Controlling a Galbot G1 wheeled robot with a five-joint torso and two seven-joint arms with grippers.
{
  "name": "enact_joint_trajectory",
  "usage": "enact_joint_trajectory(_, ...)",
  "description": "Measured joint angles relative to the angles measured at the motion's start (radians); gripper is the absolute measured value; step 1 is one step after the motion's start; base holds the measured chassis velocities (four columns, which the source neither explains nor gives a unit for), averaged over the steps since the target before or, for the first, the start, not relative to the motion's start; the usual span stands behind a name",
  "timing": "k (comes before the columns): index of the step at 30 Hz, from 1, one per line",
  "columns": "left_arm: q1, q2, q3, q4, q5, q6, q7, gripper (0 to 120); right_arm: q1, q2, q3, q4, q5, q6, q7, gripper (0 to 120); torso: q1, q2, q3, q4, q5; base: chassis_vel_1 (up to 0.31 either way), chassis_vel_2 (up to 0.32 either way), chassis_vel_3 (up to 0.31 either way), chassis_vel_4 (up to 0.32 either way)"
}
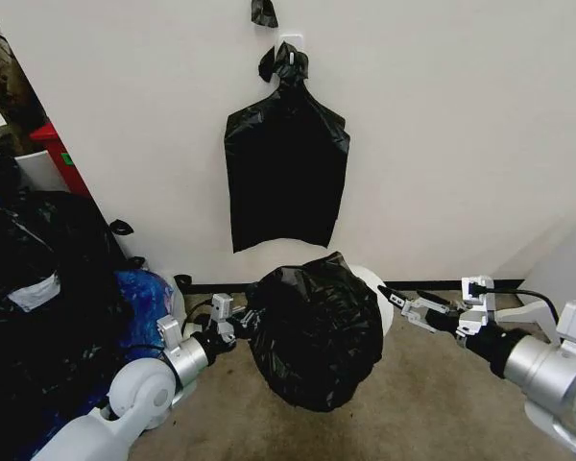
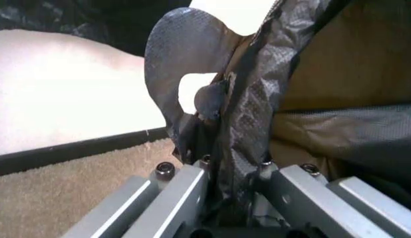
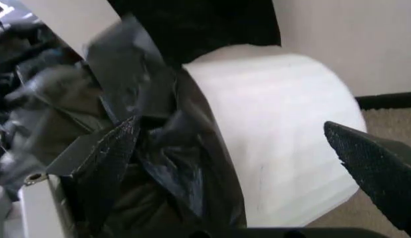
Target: Place the garbage bag over the trash bin.
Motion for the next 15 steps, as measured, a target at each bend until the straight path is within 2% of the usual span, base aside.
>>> enact_joint_trajectory(8,0.013,0.006,-0.015,-0.015,-0.003,0.002,0.002,0,0.000,0.002,-0.026,0.000,-0.059,0.001,-0.001,100,0.000,0.000,0.000,0.0001,0.0000,0.000,0.000,0.000,0.000)
enact_joint_trajectory(15,0.047,0.012,-0.034,-0.049,-0.002,0.013,0.070,0,0.012,-0.008,-0.017,-0.025,-0.147,0.024,-0.048,100,0.000,0.000,0.000,0.0000,-0.0001,0.000,0.000,0.000,0.000)
